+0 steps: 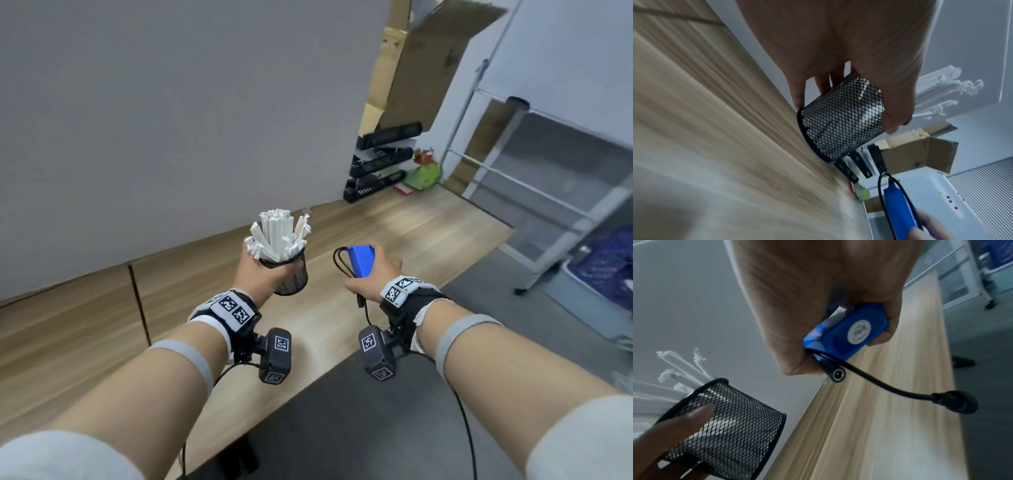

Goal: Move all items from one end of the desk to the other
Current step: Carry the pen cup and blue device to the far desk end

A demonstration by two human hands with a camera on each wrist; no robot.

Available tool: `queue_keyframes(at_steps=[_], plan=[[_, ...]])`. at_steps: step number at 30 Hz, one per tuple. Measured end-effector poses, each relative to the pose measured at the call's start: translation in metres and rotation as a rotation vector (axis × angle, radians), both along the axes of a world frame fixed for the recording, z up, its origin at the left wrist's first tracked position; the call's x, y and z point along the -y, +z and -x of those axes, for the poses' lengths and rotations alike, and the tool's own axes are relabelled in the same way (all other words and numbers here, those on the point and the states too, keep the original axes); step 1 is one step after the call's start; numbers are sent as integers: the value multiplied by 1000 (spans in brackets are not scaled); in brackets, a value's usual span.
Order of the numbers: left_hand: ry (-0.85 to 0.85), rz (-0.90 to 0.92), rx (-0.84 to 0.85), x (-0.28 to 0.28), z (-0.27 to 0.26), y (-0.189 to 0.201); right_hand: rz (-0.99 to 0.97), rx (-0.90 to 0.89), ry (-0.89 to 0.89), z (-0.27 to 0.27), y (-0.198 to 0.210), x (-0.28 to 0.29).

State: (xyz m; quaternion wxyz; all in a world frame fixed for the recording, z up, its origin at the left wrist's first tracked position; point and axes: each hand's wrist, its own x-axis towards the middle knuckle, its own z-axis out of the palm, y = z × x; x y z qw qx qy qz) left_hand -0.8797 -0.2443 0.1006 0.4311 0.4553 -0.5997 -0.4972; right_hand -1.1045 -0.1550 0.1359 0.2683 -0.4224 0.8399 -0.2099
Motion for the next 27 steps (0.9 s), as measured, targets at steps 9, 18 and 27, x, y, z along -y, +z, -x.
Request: queue_keyframes(at_steps=[9,18,27], plan=[[-156,-24,39,42,147,-13,-44,9,-86,139,-8,17],[-119,-140,-3,141,271,-88,-243,-128,-24,258,-42,104],[-67,-251,80,223,364,-129,-395,-170,2,355,-61,176]])
